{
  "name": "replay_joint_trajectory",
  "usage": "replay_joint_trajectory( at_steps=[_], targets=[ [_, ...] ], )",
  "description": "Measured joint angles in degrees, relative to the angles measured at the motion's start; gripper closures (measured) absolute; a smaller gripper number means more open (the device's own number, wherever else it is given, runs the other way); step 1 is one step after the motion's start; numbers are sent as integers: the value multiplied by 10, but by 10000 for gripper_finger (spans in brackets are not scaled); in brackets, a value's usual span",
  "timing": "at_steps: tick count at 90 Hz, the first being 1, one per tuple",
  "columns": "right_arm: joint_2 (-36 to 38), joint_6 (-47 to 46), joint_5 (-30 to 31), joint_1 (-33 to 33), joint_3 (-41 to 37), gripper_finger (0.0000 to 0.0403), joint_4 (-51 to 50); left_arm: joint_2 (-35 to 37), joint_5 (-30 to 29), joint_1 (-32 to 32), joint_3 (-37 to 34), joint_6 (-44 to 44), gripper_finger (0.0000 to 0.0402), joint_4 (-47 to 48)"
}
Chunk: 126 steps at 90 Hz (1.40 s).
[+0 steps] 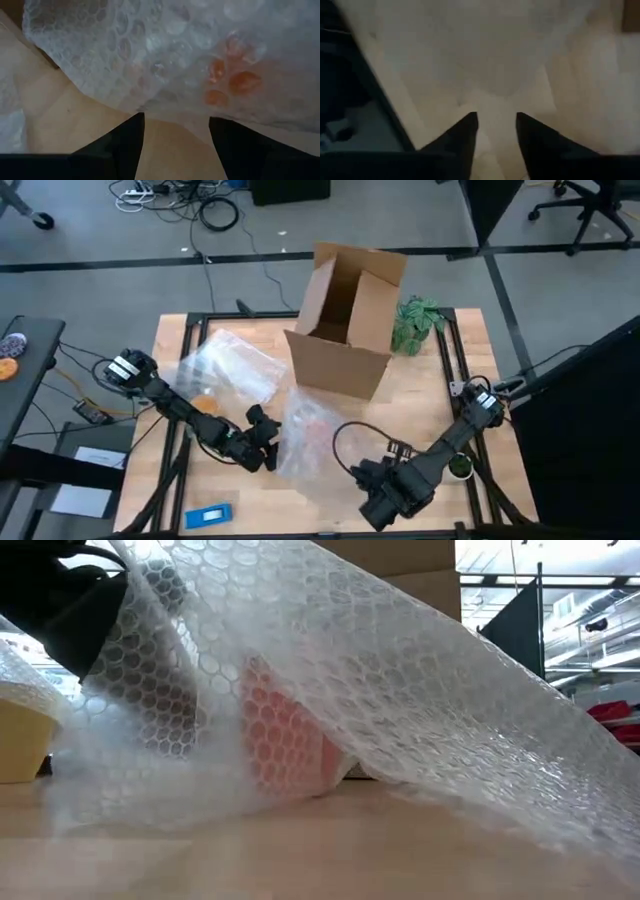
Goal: Wrap mug
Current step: Wrap the orange mug with transparent bubble wrap
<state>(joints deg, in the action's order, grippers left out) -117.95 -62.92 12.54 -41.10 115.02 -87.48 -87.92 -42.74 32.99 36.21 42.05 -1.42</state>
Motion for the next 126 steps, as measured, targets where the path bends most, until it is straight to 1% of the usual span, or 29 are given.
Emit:
replay_joint_trajectory(
  at_steps=[6,17,24,30,36,45,52,58,66,75,80,87,102,107,110,115,126],
  targets=[
    [0,-5,11,5,-31,217,30,0,2,0,0,0,193,0],
    [0,9,16,27,-107,169,139,0,12,0,0,-2,193,1],
    [-1,33,17,39,-151,148,204,0,15,1,0,-7,193,0],
    [-1,45,17,53,-173,136,230,0,18,1,0,-14,193,0],
    [-1,45,23,68,-184,132,229,0,22,1,0,-15,193,0],
    [-1,41,54,86,-187,135,196,0,24,1,0,-16,193,0],
    [-1,45,47,96,-183,145,157,0,25,1,0,-15,193,1],
    [-1,46,33,98,-168,155,112,0,25,1,0,-15,193,1],
    [0,52,31,93,-148,165,65,0,28,1,0,-15,193,1],
    [0,61,56,85,-134,164,56,0,30,1,0,-16,193,1],
    [0,63,55,85,-134,154,59,0,30,1,0,-15,193,0],
    [0,62,53,92,-134,130,59,0,30,1,0,-15,193,1],
    [0,83,55,101,-134,53,86,0,30,1,0,-15,193,1],
    [0,100,58,103,-143,24,108,0,30,1,0,-15,193,1],
    [0,114,59,106,-151,14,123,0,30,1,0,-15,193,0],
    [0,135,58,115,-168,10,148,0,30,1,0,-15,193,1],
    [0,198,59,136,-217,32,228,0,30,1,0,-15,193,0]
  ],
)
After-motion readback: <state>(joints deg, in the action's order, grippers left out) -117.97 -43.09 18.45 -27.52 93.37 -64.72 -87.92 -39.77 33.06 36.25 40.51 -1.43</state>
